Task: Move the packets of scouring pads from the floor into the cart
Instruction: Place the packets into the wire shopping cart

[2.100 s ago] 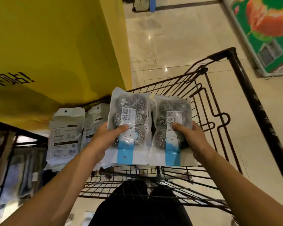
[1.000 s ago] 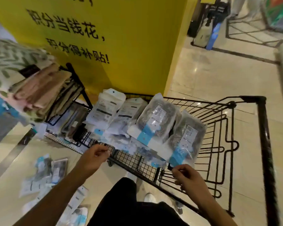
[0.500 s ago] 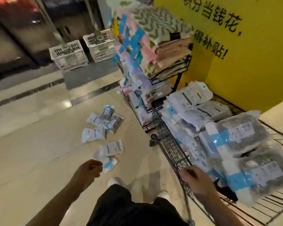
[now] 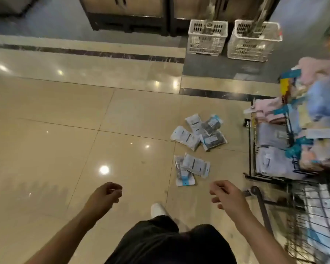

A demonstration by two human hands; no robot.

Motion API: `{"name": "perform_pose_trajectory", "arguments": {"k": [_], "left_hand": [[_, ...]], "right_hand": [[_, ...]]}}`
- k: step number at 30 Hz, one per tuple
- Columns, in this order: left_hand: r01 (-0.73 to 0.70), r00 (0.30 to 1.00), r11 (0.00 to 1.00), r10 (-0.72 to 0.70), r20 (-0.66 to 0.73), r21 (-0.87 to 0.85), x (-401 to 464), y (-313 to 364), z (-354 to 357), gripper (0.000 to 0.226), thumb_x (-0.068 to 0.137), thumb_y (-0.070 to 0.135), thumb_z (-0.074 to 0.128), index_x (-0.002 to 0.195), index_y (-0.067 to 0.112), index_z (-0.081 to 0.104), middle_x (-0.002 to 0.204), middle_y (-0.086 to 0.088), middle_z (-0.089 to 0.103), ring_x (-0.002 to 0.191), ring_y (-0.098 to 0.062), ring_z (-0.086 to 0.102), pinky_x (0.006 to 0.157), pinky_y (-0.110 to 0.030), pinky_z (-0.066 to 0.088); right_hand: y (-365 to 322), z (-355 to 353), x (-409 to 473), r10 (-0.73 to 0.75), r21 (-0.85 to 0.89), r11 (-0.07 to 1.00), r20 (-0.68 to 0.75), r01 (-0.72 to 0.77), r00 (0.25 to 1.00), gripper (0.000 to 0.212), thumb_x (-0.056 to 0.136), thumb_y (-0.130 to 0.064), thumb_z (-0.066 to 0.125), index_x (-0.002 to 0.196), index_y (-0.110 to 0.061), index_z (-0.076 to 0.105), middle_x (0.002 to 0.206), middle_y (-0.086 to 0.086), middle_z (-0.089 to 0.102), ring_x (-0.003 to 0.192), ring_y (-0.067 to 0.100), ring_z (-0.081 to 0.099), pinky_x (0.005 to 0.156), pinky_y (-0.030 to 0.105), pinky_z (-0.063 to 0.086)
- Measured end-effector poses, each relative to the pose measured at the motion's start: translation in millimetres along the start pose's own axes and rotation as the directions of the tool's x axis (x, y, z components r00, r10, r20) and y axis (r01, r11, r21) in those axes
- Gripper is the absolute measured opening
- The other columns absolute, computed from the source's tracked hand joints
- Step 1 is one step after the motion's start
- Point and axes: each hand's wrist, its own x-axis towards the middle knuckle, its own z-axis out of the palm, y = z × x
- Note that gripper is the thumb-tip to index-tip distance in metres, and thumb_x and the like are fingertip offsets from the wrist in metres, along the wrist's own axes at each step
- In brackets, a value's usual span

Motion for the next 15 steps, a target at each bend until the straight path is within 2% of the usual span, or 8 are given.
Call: {"name": "perform_pose_trajectory", "arguments": {"k": [5, 10, 15], "left_hand": [[0.066, 0.996, 0.996, -0.069, -0.053, -0.053, 29, -5, -52, 0.010, 0.102, 0.022, 0.063, 0.109, 0.024, 0.070, 0.103, -0.001, 0.076, 0.095, -0.018, 0.072, 0.089, -0.041, 0.058], [0.032, 0.999, 0.994, -0.032, 0.006, -0.102, 87, 44, -70, 0.011, 0.102, 0.024, 0.063, 0.109, 0.024, 0.070, 0.103, 0.001, 0.076, 0.096, -0.016, 0.072, 0.084, -0.037, 0.056], [0.006, 0.997, 0.999, -0.001, 0.075, -0.054, 165, 102, -92, 0.015, 0.103, 0.025, 0.061, 0.115, 0.022, 0.069, 0.107, 0.001, 0.074, 0.098, -0.017, 0.071, 0.083, -0.032, 0.053]], "right_hand": [[-35, 40, 35, 0.098, -0.089, 0.992, 0.053, -0.093, 0.994, 0.011, 0.103, -0.031, 0.065, 0.103, -0.022, 0.072, 0.099, 0.003, 0.077, 0.089, 0.027, 0.074, 0.077, 0.040, 0.057], [-59, 56, 79, 0.195, -0.146, 0.971, 0.009, -0.192, 0.981, 0.015, 0.100, -0.036, 0.068, 0.101, -0.022, 0.072, 0.099, 0.003, 0.077, 0.084, 0.026, 0.074, 0.079, 0.042, 0.057], [-98, 80, 139, 0.233, -0.135, 0.963, -0.010, -0.232, 0.972, 0.013, 0.100, -0.036, 0.068, 0.099, -0.024, 0.071, 0.101, 0.003, 0.077, 0.083, 0.025, 0.074, 0.080, 0.044, 0.058]]}}
